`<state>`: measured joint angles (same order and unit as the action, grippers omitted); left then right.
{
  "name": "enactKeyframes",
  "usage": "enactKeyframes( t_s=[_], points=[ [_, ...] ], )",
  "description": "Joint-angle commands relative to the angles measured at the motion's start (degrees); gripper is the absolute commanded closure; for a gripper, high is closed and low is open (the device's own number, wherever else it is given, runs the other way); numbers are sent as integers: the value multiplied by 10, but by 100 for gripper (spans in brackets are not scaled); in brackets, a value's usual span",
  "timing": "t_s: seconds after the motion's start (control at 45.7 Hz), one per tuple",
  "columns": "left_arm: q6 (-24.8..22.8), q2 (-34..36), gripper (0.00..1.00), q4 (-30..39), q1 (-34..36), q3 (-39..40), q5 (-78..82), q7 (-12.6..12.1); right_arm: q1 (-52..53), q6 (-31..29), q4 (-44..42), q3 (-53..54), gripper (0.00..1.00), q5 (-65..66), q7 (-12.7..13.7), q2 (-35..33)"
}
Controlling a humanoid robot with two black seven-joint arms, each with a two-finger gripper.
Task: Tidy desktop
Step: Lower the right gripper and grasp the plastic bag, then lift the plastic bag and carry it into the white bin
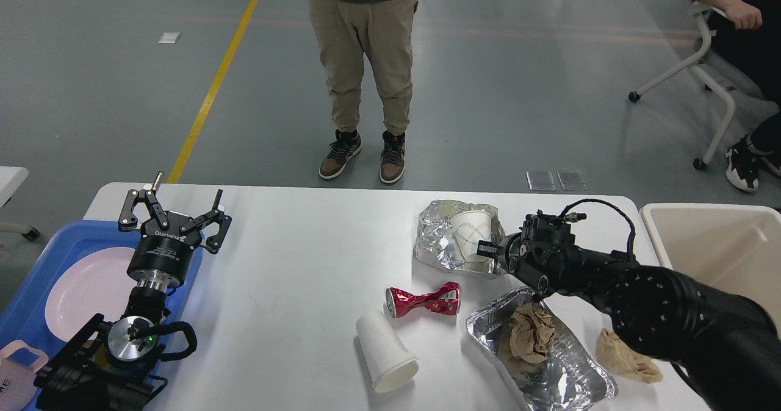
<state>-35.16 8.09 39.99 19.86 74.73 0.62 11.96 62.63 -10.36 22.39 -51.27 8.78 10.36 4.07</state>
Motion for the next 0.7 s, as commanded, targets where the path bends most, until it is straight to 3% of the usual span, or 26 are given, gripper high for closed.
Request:
enactKeyframes(
  t_s=[0.0,0.306,0.481,0.678],
  points=[
    [0,0,4,-1,0,0,0,0,83,-6,124,0,100,-2,3,-70],
    [0,1,4,0,0,0,0,1,320,-20,405,-36,100,-18,17,-187],
    [0,1,4,-1,0,0,0,1,490,5,592,-122,100,-70,17,-196],
    [0,1,4,0,0,0,0,1,634,-16,726,-163,100,-74,16,-240]
  ],
)
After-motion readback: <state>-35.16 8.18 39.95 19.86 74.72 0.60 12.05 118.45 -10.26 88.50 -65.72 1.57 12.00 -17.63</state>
